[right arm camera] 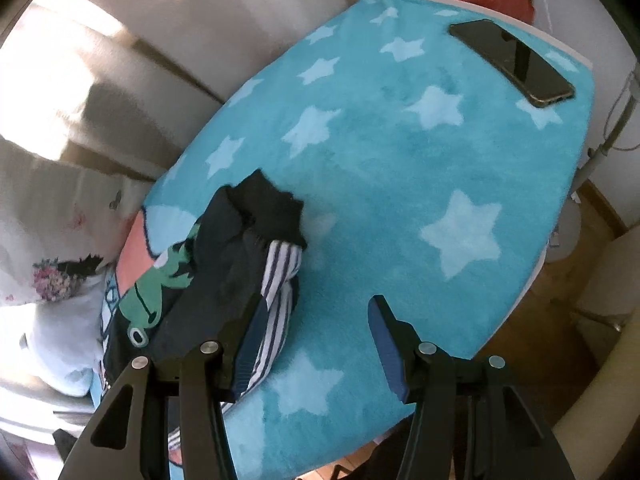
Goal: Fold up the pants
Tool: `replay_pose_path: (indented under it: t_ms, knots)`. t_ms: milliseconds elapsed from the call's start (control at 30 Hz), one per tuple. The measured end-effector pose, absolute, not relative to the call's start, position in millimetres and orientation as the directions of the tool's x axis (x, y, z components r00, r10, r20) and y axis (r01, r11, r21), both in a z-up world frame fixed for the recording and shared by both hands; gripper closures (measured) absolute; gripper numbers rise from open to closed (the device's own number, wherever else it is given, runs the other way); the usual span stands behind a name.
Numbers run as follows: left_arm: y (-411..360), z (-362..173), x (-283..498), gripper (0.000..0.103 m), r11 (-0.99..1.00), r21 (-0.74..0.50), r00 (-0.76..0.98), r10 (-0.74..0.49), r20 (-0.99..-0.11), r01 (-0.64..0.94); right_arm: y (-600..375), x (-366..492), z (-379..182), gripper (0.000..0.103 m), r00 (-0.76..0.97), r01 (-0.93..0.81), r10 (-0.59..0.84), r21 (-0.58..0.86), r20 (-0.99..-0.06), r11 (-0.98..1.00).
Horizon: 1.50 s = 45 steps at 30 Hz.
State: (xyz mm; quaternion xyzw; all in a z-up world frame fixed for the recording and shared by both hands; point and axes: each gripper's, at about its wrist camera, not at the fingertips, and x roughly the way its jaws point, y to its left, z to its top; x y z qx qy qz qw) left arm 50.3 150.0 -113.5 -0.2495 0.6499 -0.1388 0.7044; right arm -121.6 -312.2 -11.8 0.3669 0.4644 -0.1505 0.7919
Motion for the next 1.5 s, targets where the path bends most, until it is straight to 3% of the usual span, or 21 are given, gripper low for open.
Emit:
replay_pose_path:
  t_ms: [400, 1000, 1100, 1167, 1500]
  knots:
    - [162, -101, 56, 0.093, 0.797, -0.592, 0.137, -0.577, -0.805, -0.124, -258, -102, -34, 0.046, 0.501, 0.466, 0.322, 0.564, -0.803, 0.681]
    - [161, -99, 62, 0.093, 0.79, -0.597, 0.116, -0.586, -0.802, -0.139, -231, -89, -35, 0.049, 0.496, 0.483, 0.373, 0.606, -0.784, 0.632]
    - [161, -99, 62, 0.093, 0.793, -0.594, 0.114, -0.583, -0.805, -0.136, -233, -78, -43, 0.065, 0.497, 0.505, 0.352, 0.594, -0.793, 0.626]
    - [161, -96, 61, 0.093, 0.792, -0.596, 0.116, -0.585, -0.803, -0.134, -234, -73, -47, 0.093, 0.487, 0.519, 0.356, 0.592, -0.798, 0.617]
    - [169, -89, 54, 0.093, 0.773, -0.615, 0.126, -0.602, -0.789, -0.154, -237, -96, -20, 0.096, 0.48, 0.48, 0.396, 0.612, -0.783, 0.629]
